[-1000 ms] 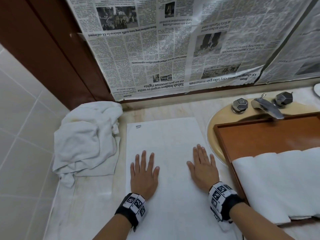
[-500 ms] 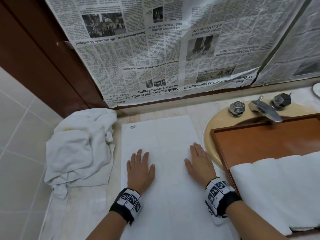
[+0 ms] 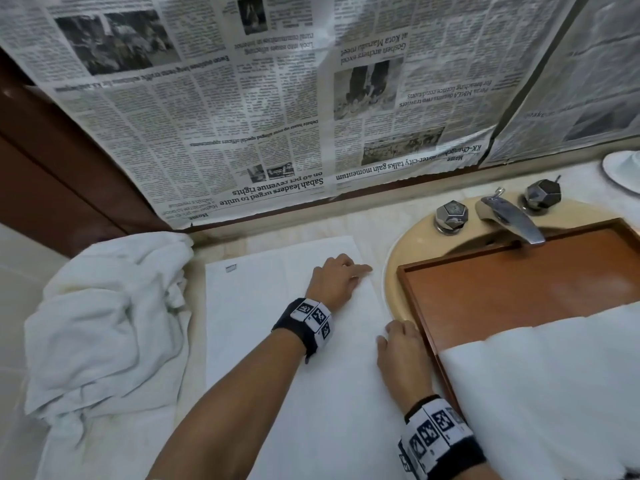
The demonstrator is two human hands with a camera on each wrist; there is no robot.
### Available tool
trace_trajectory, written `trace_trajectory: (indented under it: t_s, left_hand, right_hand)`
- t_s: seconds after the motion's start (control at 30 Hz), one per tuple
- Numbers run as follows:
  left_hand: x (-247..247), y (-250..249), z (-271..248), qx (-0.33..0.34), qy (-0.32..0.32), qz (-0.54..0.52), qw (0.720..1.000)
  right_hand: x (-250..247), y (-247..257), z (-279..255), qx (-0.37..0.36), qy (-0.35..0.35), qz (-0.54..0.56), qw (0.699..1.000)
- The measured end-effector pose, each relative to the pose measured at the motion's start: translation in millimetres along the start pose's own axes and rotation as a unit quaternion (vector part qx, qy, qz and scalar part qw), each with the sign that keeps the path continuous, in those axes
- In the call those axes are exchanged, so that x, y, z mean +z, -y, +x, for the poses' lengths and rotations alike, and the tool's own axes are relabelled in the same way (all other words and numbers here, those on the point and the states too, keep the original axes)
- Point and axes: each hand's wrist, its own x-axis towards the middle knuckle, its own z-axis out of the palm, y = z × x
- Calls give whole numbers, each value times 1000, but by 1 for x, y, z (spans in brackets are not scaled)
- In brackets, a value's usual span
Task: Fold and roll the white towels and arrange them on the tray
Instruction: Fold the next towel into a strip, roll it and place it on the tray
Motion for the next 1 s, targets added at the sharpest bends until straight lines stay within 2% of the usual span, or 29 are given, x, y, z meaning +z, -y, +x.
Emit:
trace_trajectory:
  t_s: [0.13,0.27,0.47,0.73,0.87,1.0]
  left_hand:
    - [1,-2,12,-13,31,8,999]
    - [-3,-4,15,-26,35,6,999]
    - [1,4,-2,-53,-20,-53,997]
    - [-2,-3,3,-53,-54,-64,995]
    - [-6,0,-1,-71,-69,-170,980]
    - [-22,20,-25,-67,-131,-254,956]
  right_hand:
    - [3,3,0,12,-22,-4,1000]
    - [-4,8,2,32,12,7,999]
    - [-19,-4,4,64,48,179,981]
    - [-28,-1,-5,30,-21,214,976]
    - [-35,14,-10,-3,-35,177,984]
    - [-44,49,-23,-57,-24,137,989]
